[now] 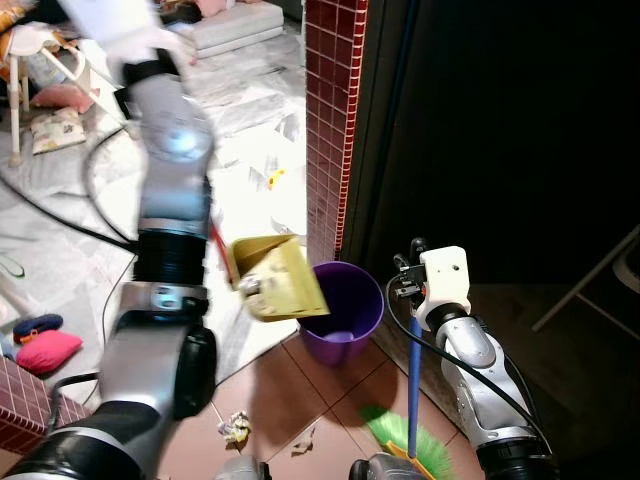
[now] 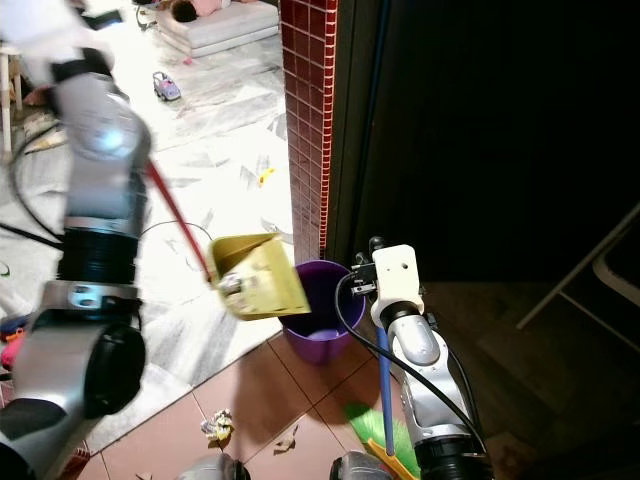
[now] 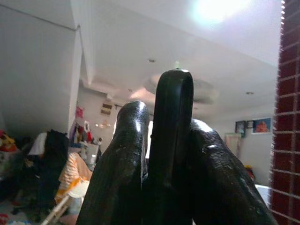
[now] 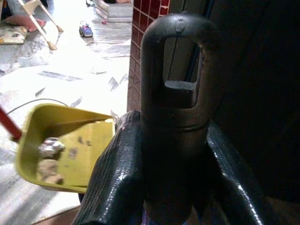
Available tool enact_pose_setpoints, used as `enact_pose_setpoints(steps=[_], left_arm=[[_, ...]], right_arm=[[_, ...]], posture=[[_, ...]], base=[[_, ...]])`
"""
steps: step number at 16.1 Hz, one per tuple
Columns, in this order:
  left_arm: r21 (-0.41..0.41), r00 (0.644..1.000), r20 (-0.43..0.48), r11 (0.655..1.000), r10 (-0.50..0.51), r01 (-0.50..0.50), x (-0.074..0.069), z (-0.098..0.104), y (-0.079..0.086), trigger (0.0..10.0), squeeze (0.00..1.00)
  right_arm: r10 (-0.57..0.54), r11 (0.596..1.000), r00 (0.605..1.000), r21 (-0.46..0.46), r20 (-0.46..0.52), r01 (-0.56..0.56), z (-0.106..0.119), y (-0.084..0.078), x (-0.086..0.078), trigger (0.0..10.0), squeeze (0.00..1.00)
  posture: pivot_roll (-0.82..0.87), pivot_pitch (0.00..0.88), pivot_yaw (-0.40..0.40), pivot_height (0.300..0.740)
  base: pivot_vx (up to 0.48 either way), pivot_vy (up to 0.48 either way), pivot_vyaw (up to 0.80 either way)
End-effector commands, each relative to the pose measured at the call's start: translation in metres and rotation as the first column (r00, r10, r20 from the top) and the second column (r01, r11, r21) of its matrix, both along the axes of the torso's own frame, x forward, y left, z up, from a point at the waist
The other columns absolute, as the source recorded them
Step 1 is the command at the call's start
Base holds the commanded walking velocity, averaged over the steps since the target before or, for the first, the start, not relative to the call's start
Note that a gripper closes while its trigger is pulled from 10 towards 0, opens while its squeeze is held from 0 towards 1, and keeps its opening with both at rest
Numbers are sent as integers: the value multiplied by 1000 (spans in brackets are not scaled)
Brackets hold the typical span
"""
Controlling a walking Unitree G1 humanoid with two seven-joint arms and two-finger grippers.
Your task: Sweep floor
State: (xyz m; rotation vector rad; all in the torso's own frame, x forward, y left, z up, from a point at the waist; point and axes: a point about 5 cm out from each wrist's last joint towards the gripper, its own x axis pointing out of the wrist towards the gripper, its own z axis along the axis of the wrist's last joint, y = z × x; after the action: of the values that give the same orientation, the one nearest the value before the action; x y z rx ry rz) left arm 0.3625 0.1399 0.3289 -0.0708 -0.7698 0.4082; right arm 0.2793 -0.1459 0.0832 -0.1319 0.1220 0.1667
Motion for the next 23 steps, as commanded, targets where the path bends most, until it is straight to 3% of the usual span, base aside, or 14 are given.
enact_pose_setpoints(steps=[1, 4, 7, 8, 12, 19, 23], left_arm=[[20, 997, 82, 1000, 12, -14, -6, 13, -2, 10000, 0], [79, 993, 121, 997, 5, -15, -9, 16, -12, 10000, 0], [164, 988, 153, 986, -35, 10, -13, 12, -34, 10000, 0], [216, 982, 169, 975, -85, 47, -16, 10, -49, 10000, 0], [241, 968, 194, 964, -156, 107, -22, 11, -72, 10000, 0], [341, 919, 350, 938, -184, 58, -25, 46, -86, 10000, 0], [376, 901, 374, 924, -220, 69, -26, 49, -102, 10000, 0]], right_arm=[[1, 1000, 1000, 9, 25, -1, 6, 2, 2, 10000, 0], [-5, 1000, 1000, 10, 30, 4, 7, 2, 2, 10000, 0], [-13, 1000, 999, 11, 37, 13, 8, 2, 2, 10000, 0], [-22, 1000, 999, 9, 40, 22, 9, 0, 1, 10000, 0], [-36, 999, 999, 11, 40, 35, 8, 0, -1, 10000, 0], [-49, 999, 998, 25, 48, 48, 9, 3, -3, 10000, 0], [-65, 998, 997, 30, 52, 64, 10, 1, -8, 10000, 0]], posture=[[-79, 0, 47, 740], [-86, 0, 52, 740], [-105, 0, 65, 740], [-109, 0, 71, 740], [-116, 0, 88, 740], [-147, 0, 118, 740], [-171, 0, 133, 740]], base=[[0, 0, 0], [0, 0, 0], [0, 0, 0], [0, 0, 0], [0, 0, 0], [0, 0, 0], [0, 0, 0]])
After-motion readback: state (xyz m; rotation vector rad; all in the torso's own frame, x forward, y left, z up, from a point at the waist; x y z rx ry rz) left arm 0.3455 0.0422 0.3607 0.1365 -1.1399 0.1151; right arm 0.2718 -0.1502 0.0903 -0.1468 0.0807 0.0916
